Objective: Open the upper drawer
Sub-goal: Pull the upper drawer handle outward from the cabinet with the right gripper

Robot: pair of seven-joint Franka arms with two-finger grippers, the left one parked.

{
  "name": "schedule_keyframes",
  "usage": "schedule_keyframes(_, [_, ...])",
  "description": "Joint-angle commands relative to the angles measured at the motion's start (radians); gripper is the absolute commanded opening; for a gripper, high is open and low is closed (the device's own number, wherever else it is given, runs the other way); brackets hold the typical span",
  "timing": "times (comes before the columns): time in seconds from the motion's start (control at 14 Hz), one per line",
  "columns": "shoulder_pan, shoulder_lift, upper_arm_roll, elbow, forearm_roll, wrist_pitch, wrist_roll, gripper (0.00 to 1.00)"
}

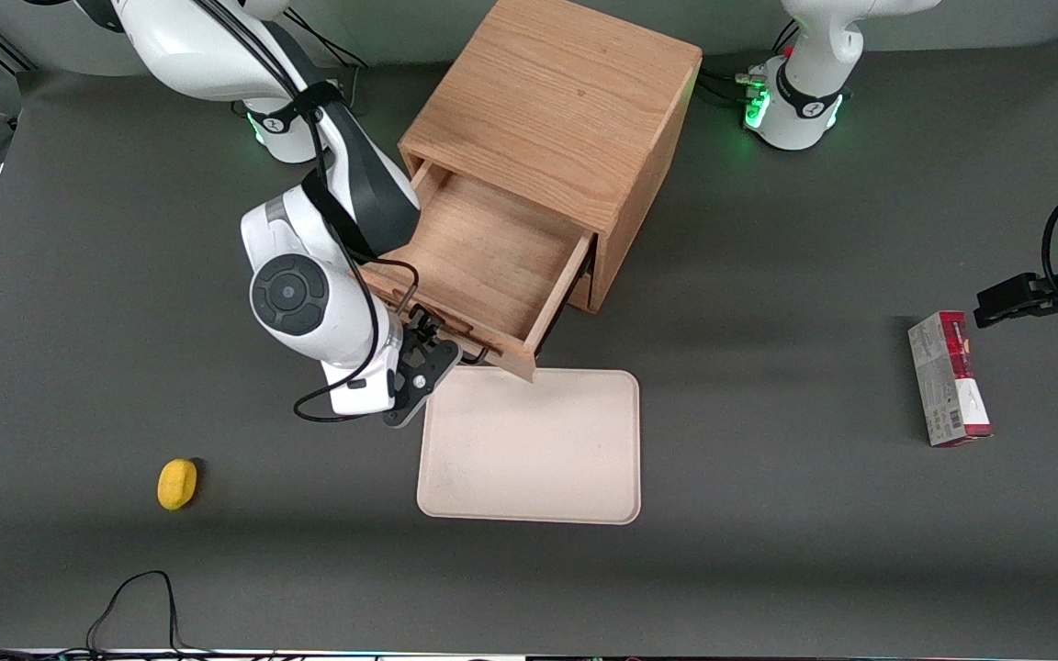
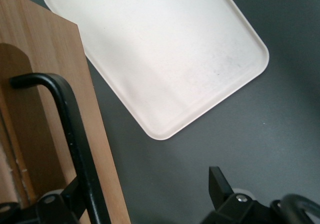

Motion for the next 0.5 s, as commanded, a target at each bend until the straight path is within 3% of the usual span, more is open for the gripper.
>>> schedule_keyframes(0.0, [-0.025,0.035,0.003,0.063,-0.022,-0.024,-0.024,1.00])
schedule_keyframes(0.43, [-0.054,0.066,0.003,0.107,-0.023,-0.025,-0.024,1.00])
